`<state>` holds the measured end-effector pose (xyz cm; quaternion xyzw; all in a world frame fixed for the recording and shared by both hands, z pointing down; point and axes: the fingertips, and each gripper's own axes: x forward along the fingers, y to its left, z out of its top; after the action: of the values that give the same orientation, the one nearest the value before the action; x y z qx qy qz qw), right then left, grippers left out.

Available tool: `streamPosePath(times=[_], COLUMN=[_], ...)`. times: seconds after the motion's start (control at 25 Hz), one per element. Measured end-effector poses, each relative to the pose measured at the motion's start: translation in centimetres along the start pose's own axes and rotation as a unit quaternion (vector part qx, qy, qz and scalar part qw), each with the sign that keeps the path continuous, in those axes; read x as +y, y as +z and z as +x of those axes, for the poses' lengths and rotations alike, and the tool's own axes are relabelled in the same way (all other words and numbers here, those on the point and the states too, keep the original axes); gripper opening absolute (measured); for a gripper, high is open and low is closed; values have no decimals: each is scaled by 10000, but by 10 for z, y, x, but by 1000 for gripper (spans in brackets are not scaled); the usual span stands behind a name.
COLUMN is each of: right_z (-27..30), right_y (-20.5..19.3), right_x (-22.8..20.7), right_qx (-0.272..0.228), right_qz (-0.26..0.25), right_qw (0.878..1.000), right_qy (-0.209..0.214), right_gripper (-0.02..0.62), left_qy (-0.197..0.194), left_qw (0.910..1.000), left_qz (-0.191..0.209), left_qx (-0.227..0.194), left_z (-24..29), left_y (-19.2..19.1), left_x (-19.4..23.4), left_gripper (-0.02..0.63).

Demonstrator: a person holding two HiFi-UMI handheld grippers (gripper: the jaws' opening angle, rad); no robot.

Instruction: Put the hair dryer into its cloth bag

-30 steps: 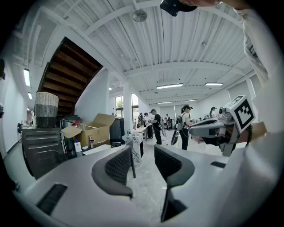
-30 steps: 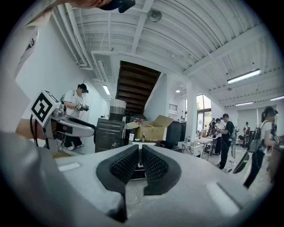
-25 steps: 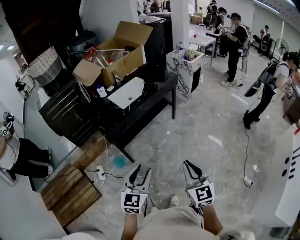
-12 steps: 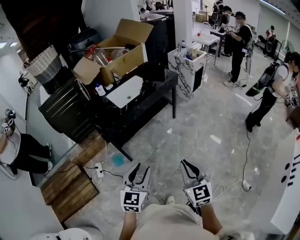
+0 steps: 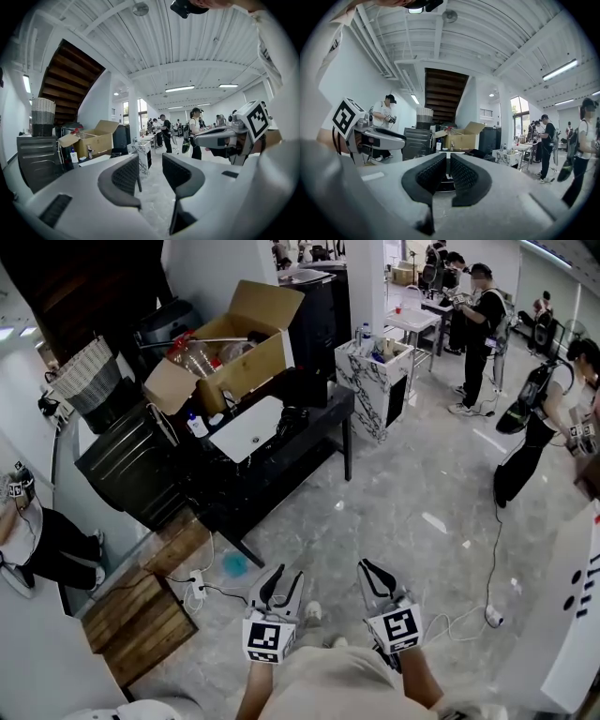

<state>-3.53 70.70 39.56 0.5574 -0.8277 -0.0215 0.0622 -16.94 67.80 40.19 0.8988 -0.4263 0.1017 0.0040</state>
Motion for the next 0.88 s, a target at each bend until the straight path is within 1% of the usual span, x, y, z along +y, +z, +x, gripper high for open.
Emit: streamPosePath(times=[0.04,0.2,0.32,0.44,0.52,0.72,0.88], right_z=[1,8,20,35,48,84,111], right_y=[0,-1,-2,-3,-7,-11,-1], right_x=[-3,-9,-15,-21,-25,-37,-49], right_qx=[2,152,148,263,245,306,332], right_qz=[-7,241,148,311,178,128,29], right_qw=[10000,9995,9996,9988,9992,9989,9985], right_qy=[-9,-125,-167,-258,-266,-340,-425], right_gripper=[15,16,15,15,16,15,15], left_qy=[-16,-108,-163,-222,-273,-417,-531], left_qw=[10000,9999,9998,9997,9996,9991,9985], left_qz=[2,10,13,6,-38,-77,-94], left_qx=[-9,-49,-72,-100,-75,-47,-59], left_z=[5,20,31,46,57,88,113], left_y=[1,4,3,4,3,5,10], left_x=[0,3,11,20,28,54,72], left_gripper=[155,155,155,155,155,155,155])
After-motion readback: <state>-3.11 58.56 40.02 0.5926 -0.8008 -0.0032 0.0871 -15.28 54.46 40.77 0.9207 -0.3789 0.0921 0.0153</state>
